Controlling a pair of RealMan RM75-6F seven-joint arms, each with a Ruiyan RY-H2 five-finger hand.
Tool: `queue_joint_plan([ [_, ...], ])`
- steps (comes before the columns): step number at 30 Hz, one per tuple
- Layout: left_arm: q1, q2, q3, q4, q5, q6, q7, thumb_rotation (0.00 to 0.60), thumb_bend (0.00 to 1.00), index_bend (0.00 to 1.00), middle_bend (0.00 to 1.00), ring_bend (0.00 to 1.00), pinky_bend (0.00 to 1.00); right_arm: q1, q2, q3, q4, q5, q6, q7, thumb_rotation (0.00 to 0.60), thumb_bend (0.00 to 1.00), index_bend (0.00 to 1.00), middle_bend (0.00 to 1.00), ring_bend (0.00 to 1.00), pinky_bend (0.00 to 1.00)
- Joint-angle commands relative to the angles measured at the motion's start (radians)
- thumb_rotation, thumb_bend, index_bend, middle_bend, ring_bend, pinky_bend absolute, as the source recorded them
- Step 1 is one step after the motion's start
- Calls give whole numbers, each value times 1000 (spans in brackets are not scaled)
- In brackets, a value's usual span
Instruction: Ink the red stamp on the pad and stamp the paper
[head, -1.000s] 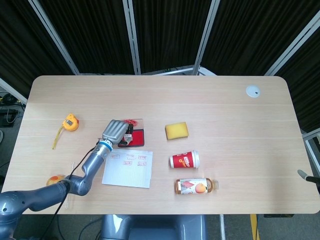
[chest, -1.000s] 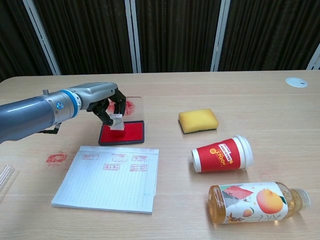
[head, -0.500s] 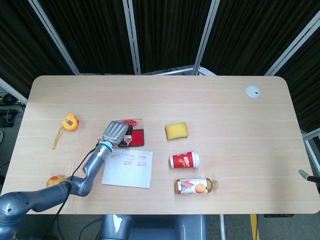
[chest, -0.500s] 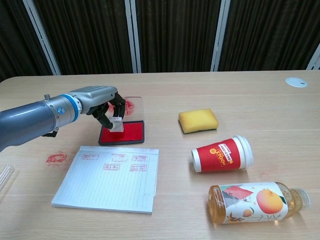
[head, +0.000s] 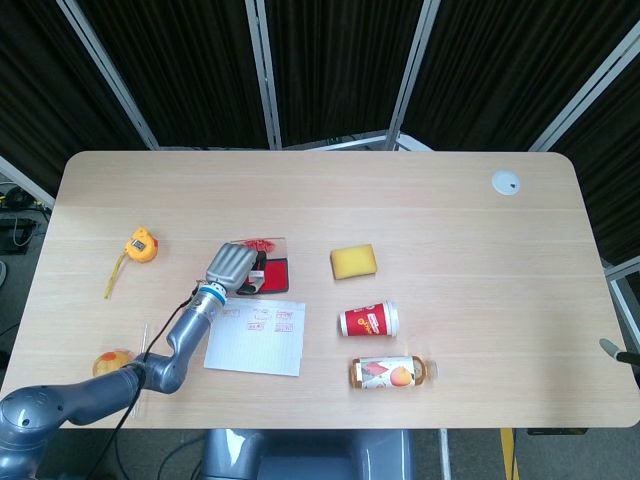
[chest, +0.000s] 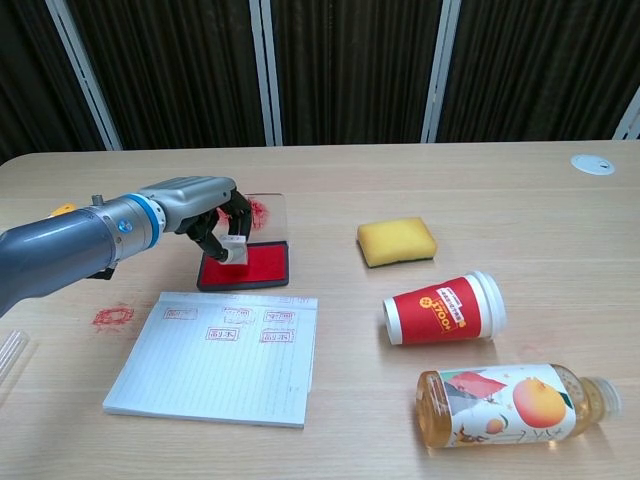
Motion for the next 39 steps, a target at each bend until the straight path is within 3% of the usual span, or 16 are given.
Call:
queue_joint_plan([
  [1, 2, -3, 1, 4, 0, -1, 0, 600, 423, 550, 526, 756, 840, 0, 1, 1, 0, 1, 0, 1, 600, 0, 0, 0, 0, 0],
  [19, 11, 40, -15, -68, 25, 41, -3, 600, 422, 552, 527, 755, 840, 0, 0, -2, 0, -1, -3, 0, 600, 0, 0, 0, 0, 0],
  [28, 54, 181, -19, -332, 48, 109, -4, 600, 424, 556, 529, 756, 840, -5, 4, -6, -12, -19, 9, 4, 600, 0, 0, 0, 0, 0],
  [32, 109, 285, 22, -511, 55, 150, 16, 600, 424, 557, 530, 756, 840, -9, 11, -8, -21, -33, 19, 15, 600, 0, 0, 0, 0, 0],
  [39, 166, 338, 75, -607, 74, 212, 33, 600, 423, 557, 530, 755, 840, -11, 17, -11, -27, -46, 22, 27, 600, 0, 0, 0, 0, 0],
])
